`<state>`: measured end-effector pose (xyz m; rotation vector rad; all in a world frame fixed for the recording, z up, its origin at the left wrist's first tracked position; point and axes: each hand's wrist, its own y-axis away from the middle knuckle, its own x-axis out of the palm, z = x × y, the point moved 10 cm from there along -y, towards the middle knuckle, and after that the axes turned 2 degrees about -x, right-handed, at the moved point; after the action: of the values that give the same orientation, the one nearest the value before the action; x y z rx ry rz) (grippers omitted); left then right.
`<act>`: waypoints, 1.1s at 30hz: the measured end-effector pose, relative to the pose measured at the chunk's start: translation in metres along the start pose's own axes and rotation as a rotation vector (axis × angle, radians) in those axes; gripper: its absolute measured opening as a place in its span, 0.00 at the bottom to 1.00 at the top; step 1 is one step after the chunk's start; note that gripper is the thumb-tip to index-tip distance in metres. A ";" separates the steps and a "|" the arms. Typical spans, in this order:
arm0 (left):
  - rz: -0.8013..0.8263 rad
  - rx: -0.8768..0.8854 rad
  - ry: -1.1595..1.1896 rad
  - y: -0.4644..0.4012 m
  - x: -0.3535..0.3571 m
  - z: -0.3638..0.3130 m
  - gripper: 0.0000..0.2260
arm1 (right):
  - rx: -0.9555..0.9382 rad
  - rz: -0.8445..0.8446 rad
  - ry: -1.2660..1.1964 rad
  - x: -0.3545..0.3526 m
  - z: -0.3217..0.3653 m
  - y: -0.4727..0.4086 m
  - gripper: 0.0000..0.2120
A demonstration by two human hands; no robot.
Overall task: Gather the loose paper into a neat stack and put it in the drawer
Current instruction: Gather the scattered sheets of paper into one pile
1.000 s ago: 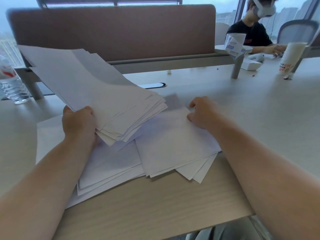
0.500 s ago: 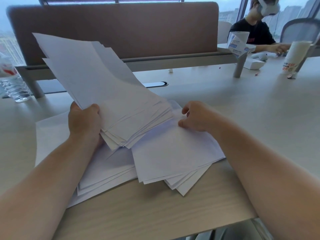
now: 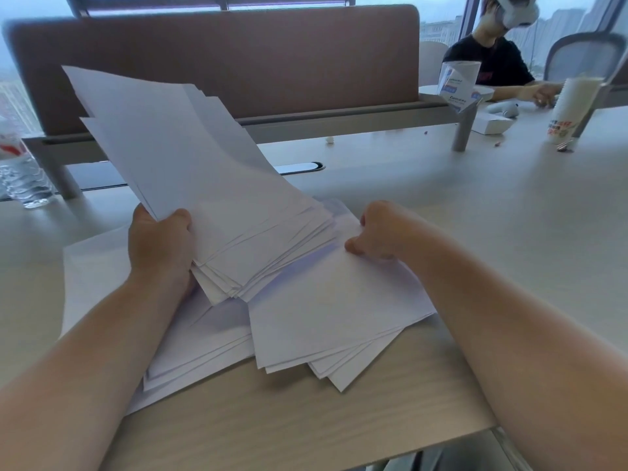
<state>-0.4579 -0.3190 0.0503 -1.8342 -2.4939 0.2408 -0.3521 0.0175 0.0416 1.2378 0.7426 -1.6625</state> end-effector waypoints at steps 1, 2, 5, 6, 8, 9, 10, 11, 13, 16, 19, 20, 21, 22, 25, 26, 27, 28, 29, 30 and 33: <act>-0.001 -0.002 0.004 0.000 0.000 0.000 0.17 | 0.000 0.004 -0.010 0.000 0.000 -0.001 0.21; -0.001 -0.008 0.010 -0.001 0.000 0.001 0.16 | -0.003 0.002 -0.021 0.000 0.000 -0.001 0.22; 0.002 -0.005 0.015 -0.001 0.000 0.002 0.14 | -0.032 -0.013 -0.060 0.000 0.003 -0.001 0.21; 0.001 0.000 0.015 -0.001 0.000 0.001 0.14 | -0.047 -0.013 -0.071 0.000 0.005 0.000 0.19; -0.001 -0.004 0.025 0.000 0.001 0.001 0.14 | -0.079 -0.027 -0.088 -0.001 0.007 0.000 0.17; -0.001 -0.007 0.031 0.000 0.000 0.002 0.14 | -0.096 -0.037 -0.089 -0.001 0.008 0.000 0.17; -0.001 -0.012 0.031 -0.001 0.001 0.002 0.13 | -0.113 -0.048 -0.089 -0.002 0.009 0.000 0.17; -0.001 -0.015 0.032 -0.001 0.001 0.002 0.14 | -0.130 -0.057 -0.089 -0.001 0.011 -0.001 0.18; 0.001 -0.012 0.031 -0.001 0.000 0.002 0.14 | -0.161 -0.079 -0.089 -0.002 0.014 -0.001 0.20; 0.009 -0.011 0.030 -0.003 0.001 0.002 0.16 | -0.183 -0.118 -0.071 -0.005 0.014 -0.003 0.15; 0.009 -0.012 0.014 -0.003 0.000 0.002 0.14 | -0.143 -0.185 -0.036 -0.013 0.003 -0.011 0.03; 0.010 -0.010 0.008 -0.003 0.000 0.001 0.13 | -0.121 -0.211 -0.042 -0.018 -0.002 -0.014 0.07; 0.008 -0.012 -0.004 -0.003 0.000 0.002 0.13 | -0.088 -0.241 -0.071 -0.024 -0.009 -0.017 0.10; -0.002 -0.019 -0.013 -0.005 -0.002 0.002 0.14 | -0.053 -0.286 -0.126 -0.032 -0.018 -0.018 0.11; -0.057 -0.044 0.015 -0.011 -0.012 0.004 0.18 | 0.045 -0.421 -0.373 -0.052 -0.047 -0.020 0.10; -0.078 -0.057 0.034 -0.013 -0.015 0.006 0.19 | 0.076 -0.437 -0.427 -0.053 -0.056 -0.019 0.11; -0.094 -0.074 0.057 -0.014 -0.018 0.007 0.19 | 0.106 -0.438 -0.465 -0.054 -0.062 -0.018 0.13; -0.109 -0.092 0.108 -0.015 -0.021 0.011 0.19 | 0.133 -0.429 -0.501 -0.051 -0.068 -0.017 0.14; -0.125 -0.114 0.164 -0.015 -0.025 0.013 0.19 | 0.161 -0.417 -0.541 -0.047 -0.072 -0.017 0.16; -0.151 -0.138 0.222 -0.014 -0.028 0.015 0.20 | 0.185 -0.416 -0.589 -0.043 -0.075 -0.017 0.18; -0.227 -0.151 0.293 -0.010 -0.040 0.011 0.20 | 0.248 -0.424 -0.793 -0.034 -0.087 -0.021 0.19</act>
<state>-0.4567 -0.3612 0.0432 -1.4811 -2.5344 -0.2134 -0.3332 0.1108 0.0451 0.4799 0.3087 -2.4196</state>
